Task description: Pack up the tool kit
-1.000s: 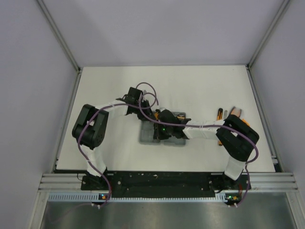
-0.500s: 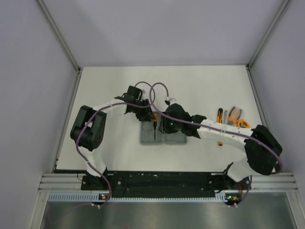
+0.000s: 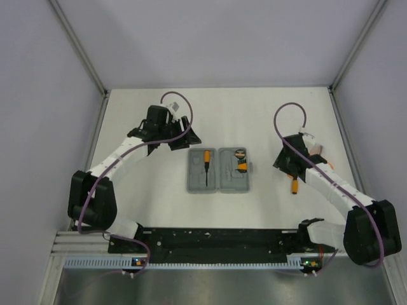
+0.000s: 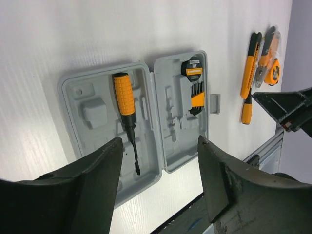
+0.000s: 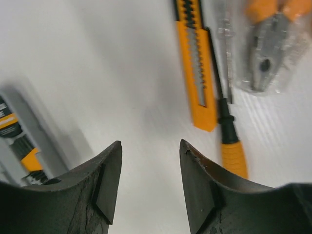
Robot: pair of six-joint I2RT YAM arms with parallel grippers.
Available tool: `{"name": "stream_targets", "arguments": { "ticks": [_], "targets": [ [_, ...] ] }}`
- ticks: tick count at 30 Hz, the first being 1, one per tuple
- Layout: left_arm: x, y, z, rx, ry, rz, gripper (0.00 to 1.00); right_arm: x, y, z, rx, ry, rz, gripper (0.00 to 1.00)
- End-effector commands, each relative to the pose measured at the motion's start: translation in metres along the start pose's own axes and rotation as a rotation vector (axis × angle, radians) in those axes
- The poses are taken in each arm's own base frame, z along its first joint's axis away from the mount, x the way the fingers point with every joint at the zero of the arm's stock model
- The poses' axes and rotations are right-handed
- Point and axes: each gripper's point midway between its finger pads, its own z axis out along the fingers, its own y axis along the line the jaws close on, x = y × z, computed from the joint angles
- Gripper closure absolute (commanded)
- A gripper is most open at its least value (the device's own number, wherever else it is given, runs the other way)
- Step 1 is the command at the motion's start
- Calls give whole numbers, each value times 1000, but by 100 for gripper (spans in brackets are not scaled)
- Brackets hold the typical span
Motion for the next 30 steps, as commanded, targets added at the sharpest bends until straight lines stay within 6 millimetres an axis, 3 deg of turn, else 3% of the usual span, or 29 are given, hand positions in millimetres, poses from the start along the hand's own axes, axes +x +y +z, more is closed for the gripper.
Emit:
{"name": "stream_targets", "arguments": {
  "ticks": [1,6,16,22,25,30],
  "targets": [
    [-2,-4,-26,8,-58,94,30,-21,-48,-4,136,-72,82,49],
    [2,1,-30,6,-55,101,26,-12,-77,2,204,-27,135,41],
    [7,5,-23,14,-13,68,25,22,-91,13,195,127,200,39],
    [7,5,-21,24,-6,60,25,40,-84,18,130,188,188,40],
    [8,6,-22,24,-5,55,25,41,-84,19,128,197,171,49],
    [6,6,-23,27,-7,51,25,33,-88,18,148,160,155,79]
  ]
}}
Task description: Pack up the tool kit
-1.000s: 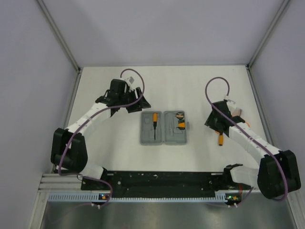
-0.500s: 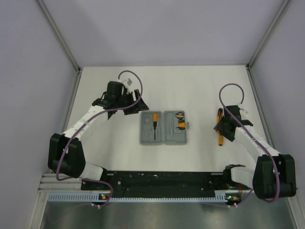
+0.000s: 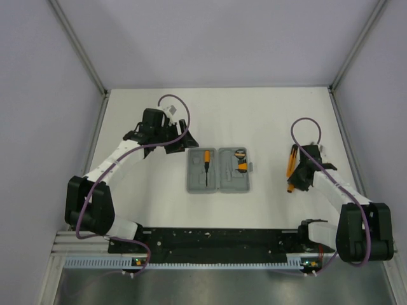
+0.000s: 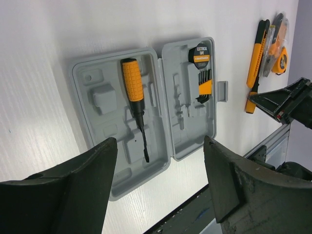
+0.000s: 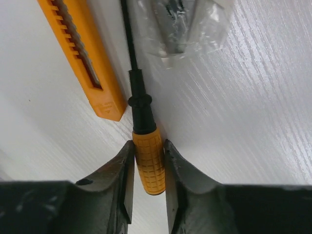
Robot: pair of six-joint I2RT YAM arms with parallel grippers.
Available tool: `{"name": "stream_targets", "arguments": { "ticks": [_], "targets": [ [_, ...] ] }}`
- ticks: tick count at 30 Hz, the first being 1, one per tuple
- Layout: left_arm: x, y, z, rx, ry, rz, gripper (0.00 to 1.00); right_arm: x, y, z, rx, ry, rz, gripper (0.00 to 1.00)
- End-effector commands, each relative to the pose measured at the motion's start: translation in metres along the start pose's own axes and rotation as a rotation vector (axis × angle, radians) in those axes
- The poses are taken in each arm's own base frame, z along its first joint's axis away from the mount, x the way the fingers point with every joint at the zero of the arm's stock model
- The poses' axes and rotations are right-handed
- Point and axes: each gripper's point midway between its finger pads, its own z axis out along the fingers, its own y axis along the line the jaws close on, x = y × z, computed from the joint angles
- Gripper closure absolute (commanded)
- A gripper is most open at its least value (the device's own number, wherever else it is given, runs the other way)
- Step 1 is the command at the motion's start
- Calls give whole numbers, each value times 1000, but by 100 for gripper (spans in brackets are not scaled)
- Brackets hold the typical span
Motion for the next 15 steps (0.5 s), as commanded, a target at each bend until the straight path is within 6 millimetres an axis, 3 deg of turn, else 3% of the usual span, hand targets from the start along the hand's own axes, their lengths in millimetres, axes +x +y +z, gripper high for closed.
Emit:
{"name": "stream_targets", "arguments": {
  "ticks": [1,4,8,11,15],
  "targets": [
    [-3,-2,-1,25,-7,7,25,-13,3,-2,-10,-43,-13,85],
    [-4,-4,-1,34,-9,9,25,-23,10,-9,-38,-75,-30,99],
    [-5,-3,0,35,-9,5,25,-46,32,-32,-115,-164,-82,100],
    [-5,-4,0,38,-9,2,25,-59,60,-60,-215,-238,-145,100],
    [-5,-4,0,40,-8,0,25,-50,109,-90,-444,-206,-234,100]
  ]
}}
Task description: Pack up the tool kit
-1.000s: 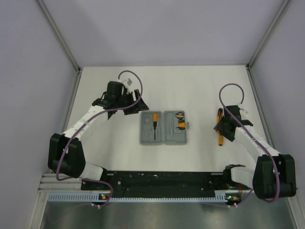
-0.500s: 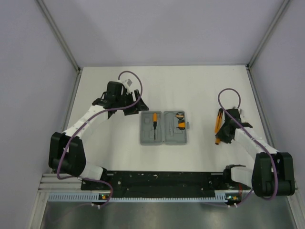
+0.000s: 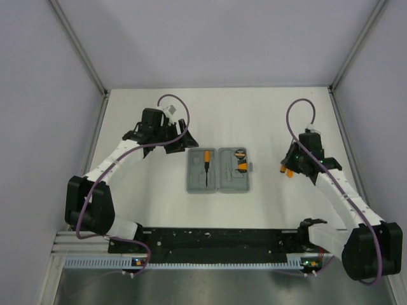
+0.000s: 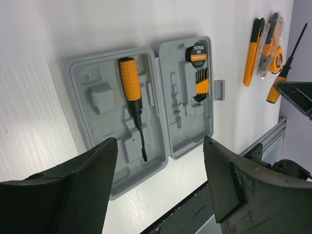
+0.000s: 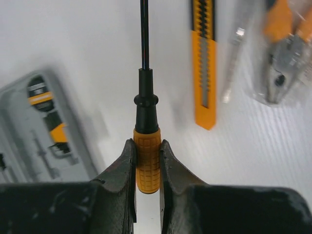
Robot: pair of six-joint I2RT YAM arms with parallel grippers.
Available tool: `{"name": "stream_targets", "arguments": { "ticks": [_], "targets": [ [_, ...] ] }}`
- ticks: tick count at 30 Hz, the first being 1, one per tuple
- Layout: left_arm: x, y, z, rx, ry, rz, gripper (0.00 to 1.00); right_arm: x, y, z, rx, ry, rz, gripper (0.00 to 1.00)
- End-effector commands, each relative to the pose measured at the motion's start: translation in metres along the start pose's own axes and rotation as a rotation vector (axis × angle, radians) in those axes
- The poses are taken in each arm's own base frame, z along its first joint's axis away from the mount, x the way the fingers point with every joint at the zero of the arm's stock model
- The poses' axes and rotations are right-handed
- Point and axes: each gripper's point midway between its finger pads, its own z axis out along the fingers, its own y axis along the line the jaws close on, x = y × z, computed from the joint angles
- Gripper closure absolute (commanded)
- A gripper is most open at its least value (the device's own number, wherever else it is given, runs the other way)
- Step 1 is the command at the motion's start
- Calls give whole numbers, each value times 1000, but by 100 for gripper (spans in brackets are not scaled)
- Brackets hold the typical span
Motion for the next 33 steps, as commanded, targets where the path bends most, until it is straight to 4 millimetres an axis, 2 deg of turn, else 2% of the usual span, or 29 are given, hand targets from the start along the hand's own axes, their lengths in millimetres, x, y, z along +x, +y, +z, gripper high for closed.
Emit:
{"name": "stream_targets", "arguments": {
  "ticks": [1,3,6,11,17,20,25,29,33],
  "targets": [
    [-4,-2,2,25,-11,5,26,-22,74,-31,-315,-43,-99,100],
    [-4,-4,2,30,-10,6,26,-12,104,-41,-453,-15,-160,100],
    [-4,-4,3,36,-6,0,26,13,142,-53,-584,22,-311,100],
    [-3,-5,4,46,0,-4,27,62,188,-55,-691,133,-445,100],
    [-1,-5,6,49,8,-10,27,108,241,-53,-744,233,-468,100],
    [0,-4,6,52,13,-13,28,120,263,-50,-713,253,-436,100],
    [2,-4,8,54,19,-16,28,139,277,-31,-607,327,-310,100],
    [3,-3,9,53,25,-17,29,151,270,-14,-478,336,-289,100],
    [4,-1,11,53,28,-23,29,151,266,-9,-425,307,-275,100]
  ]
}}
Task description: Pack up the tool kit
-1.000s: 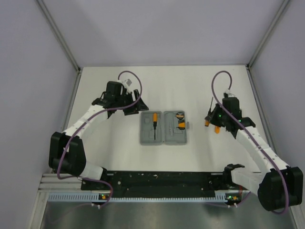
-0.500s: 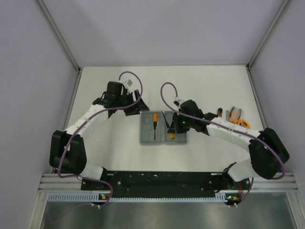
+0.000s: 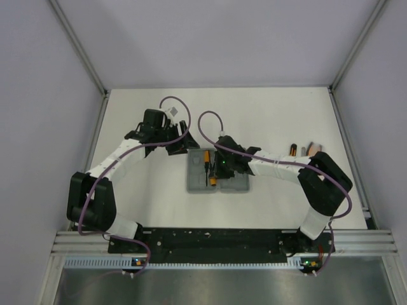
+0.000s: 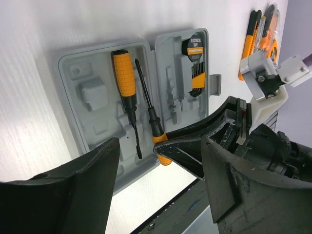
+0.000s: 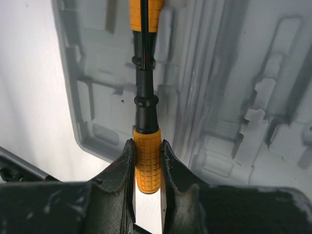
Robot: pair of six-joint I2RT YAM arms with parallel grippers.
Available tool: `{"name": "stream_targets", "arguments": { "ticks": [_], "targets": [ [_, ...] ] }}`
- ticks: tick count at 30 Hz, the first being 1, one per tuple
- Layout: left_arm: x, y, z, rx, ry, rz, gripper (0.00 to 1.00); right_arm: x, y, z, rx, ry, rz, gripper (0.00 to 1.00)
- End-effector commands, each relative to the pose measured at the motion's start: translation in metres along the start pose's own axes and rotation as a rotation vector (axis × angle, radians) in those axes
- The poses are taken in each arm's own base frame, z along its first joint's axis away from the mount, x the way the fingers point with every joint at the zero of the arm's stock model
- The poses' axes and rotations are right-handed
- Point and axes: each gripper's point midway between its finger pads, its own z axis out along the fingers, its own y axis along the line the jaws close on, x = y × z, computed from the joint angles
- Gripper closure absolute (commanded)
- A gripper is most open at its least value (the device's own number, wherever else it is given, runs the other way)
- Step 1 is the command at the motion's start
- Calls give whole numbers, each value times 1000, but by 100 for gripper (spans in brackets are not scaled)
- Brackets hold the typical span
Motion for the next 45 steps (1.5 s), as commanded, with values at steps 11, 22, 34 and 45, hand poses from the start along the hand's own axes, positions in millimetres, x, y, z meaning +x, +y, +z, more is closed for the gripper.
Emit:
{"name": "stream_targets", "arguments": {
  "ticks": [11,22,34,45],
  "targets": [
    [-3,-4,8,53,-2,2,31,-5,-1,5,140,-67,45,100],
    [-3,-6,7,60,1,4,31,-4,4,5,152,-63,30,74],
    [1,-4,9,61,11,-1,33,-29,17,-20,112,-160,-8,67],
    [36,-5,4,60,0,-22,56,-87,20,-35,90,-312,-117,84]
  ]
}}
